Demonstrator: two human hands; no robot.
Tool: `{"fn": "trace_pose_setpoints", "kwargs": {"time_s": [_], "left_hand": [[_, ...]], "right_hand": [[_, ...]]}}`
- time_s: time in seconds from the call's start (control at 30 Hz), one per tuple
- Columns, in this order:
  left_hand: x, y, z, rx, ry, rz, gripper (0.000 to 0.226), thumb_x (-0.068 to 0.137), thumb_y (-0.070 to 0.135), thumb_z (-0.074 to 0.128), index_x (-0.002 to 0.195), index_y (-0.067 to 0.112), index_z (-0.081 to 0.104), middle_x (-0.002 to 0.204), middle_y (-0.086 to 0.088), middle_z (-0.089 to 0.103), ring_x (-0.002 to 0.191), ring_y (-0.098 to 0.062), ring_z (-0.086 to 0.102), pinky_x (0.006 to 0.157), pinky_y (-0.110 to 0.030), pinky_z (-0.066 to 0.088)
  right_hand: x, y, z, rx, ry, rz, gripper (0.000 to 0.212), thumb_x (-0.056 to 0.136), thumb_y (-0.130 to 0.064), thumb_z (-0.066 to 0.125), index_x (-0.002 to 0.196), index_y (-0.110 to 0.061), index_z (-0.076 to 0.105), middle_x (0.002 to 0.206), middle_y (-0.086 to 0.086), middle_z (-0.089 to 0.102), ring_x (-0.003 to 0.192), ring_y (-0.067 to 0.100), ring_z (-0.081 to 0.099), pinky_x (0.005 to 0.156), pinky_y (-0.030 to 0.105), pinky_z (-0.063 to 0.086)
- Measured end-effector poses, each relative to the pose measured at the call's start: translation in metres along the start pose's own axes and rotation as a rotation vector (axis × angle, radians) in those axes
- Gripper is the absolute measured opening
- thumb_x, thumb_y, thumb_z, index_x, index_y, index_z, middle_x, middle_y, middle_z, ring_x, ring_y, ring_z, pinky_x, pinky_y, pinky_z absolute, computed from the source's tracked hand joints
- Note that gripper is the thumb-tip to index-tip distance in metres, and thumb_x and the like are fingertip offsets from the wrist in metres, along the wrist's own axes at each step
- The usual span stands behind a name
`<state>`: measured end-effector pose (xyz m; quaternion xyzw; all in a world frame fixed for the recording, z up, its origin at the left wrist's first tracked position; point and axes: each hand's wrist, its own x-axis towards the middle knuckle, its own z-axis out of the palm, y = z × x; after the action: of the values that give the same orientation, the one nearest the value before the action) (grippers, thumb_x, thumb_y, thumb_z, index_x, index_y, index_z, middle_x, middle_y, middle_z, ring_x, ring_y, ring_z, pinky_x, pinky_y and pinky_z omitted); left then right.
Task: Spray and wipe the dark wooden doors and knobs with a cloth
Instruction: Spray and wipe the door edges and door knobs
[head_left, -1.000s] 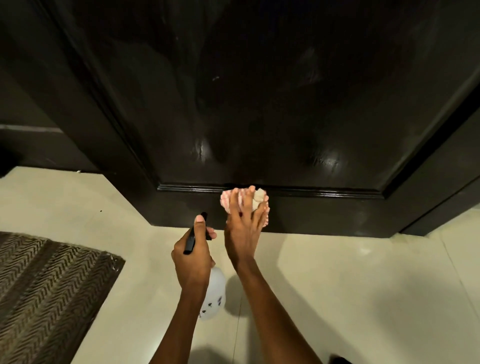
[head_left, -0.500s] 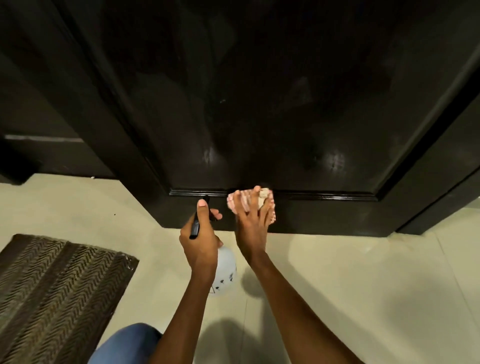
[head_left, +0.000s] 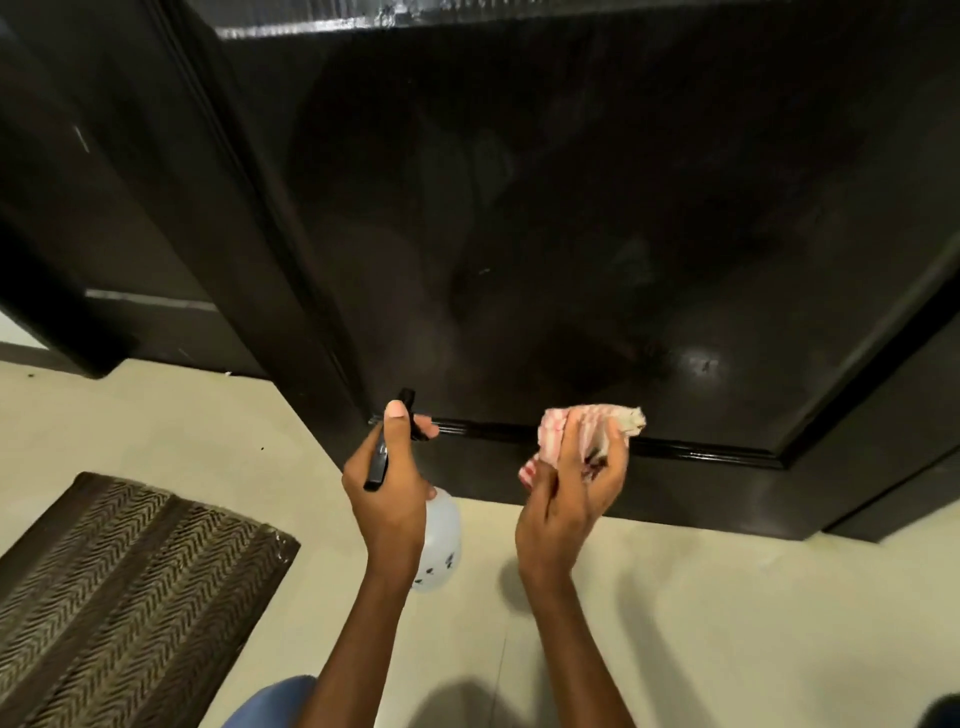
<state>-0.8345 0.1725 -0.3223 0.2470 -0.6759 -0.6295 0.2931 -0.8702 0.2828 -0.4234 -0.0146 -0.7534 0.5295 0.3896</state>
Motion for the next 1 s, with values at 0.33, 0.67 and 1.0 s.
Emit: {"fn": "trace_pose_setpoints", "kwargs": {"time_s": [0.33, 0.67, 1.0], "left_hand": [[-0.005, 0.157, 0.017, -0.130, 0.092, 0.181, 0.066, 0.097, 0.062, 0.045, 0.090, 0.002, 0.074, 0.081, -0.004, 0.077, 0.042, -0.030, 0.049, 0.054, -0.027, 0.045], [0.029, 0.445, -0.064, -0.089, 0.157, 0.093, 0.049, 0.103, 0.040, 0.049, 0.082, 0.006, 0.076, 0.080, 0.000, 0.078, 0.034, -0.021, 0.045, 0.042, -0.016, 0.036], [0.042, 0.682, -0.179, -0.022, 0.094, -0.085, 0.049, 0.110, 0.026, 0.044, 0.080, 0.005, 0.077, 0.083, -0.001, 0.079, 0.036, -0.026, 0.049, 0.039, -0.022, 0.038]], "right_hand": [[0.197, -0.155, -0.037, -0.065, 0.050, -0.499, 0.046, 0.102, -0.009, 0.054, 0.145, -0.022, 0.042, 0.153, 0.018, 0.036, 0.145, 0.052, 0.026, 0.120, 0.055, 0.023], [0.364, -0.416, -0.018, -0.210, -0.139, -0.785, 0.037, 0.108, -0.021, 0.045, 0.145, -0.023, 0.045, 0.159, 0.011, 0.033, 0.155, 0.037, 0.007, 0.120, 0.062, 0.020], [0.463, -0.636, -0.031, -0.435, -0.215, -0.733, 0.055, 0.095, -0.013, 0.052, 0.148, -0.019, 0.041, 0.157, 0.015, 0.033, 0.151, 0.046, 0.013, 0.123, 0.056, 0.012]]}}
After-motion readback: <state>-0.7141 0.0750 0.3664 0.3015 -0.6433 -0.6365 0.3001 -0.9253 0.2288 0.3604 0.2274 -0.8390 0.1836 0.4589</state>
